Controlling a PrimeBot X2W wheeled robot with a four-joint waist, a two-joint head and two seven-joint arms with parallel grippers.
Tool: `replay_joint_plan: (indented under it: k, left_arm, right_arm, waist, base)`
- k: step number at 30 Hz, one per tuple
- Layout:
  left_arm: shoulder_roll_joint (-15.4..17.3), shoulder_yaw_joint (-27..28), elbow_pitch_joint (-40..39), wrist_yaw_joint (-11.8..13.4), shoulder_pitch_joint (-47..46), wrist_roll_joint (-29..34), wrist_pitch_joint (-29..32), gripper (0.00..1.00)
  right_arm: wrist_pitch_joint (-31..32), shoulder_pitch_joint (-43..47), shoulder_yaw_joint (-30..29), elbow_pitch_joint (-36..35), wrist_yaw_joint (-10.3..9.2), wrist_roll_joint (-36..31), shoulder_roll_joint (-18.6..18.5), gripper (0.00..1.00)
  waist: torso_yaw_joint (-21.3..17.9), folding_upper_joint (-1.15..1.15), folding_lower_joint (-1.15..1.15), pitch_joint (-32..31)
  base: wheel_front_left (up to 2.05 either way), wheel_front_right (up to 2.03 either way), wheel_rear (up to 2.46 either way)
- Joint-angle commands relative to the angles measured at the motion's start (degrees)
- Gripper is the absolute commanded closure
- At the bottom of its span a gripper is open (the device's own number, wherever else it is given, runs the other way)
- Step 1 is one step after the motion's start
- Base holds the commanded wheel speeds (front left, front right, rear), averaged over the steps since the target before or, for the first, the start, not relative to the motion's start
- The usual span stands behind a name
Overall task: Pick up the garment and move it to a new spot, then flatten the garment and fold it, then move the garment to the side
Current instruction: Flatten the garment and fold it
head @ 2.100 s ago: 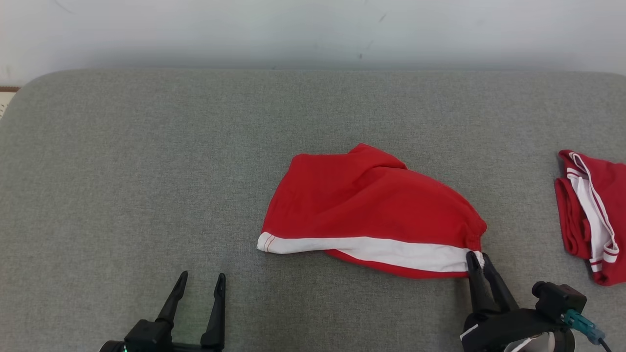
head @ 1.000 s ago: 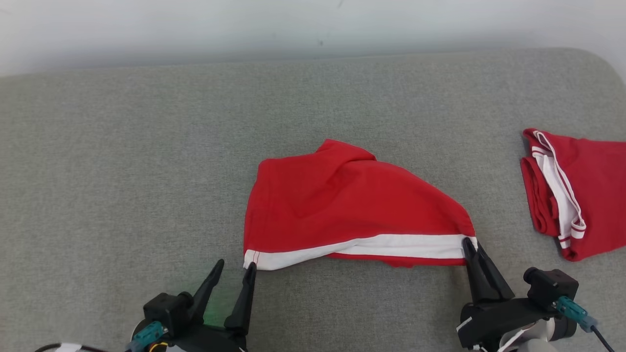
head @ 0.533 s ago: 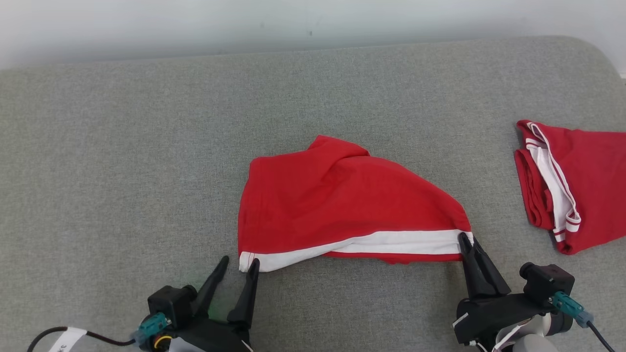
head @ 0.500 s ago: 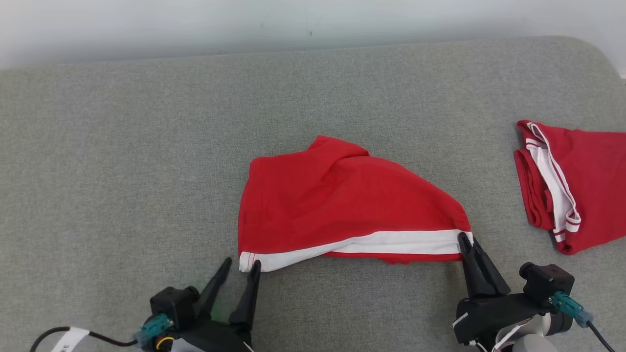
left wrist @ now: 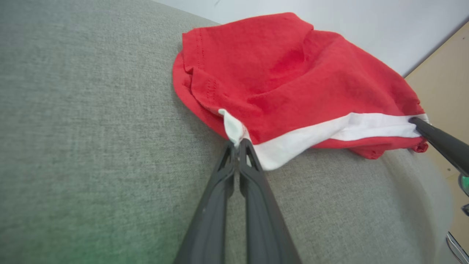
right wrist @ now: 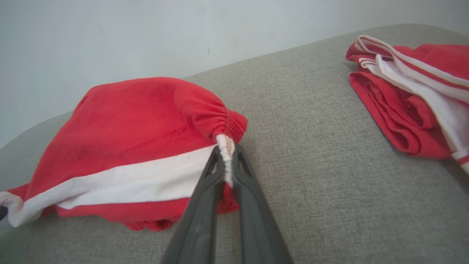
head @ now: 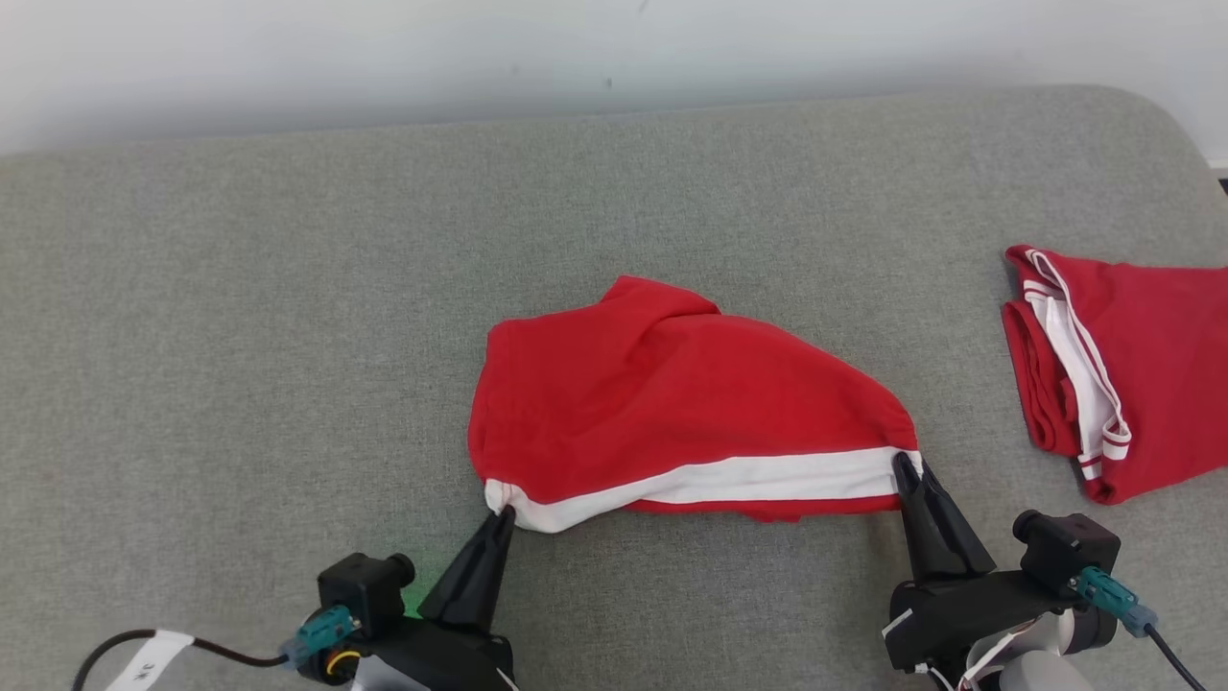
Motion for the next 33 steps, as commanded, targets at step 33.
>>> replay_joint_plan:
  k: [33]
  left_arm:
    - [16.94,0.62,2.24,0.02,-34.41,8.62,0.04,1.0]
  right_arm:
    - [-0.02,-39.45,10.39,7.39,-0.08,0.78,-8.42,1.0]
  waist:
    - [5.24,-0.01,0.0,-6.71]
  base:
    - [0.0,0.0,0.0]
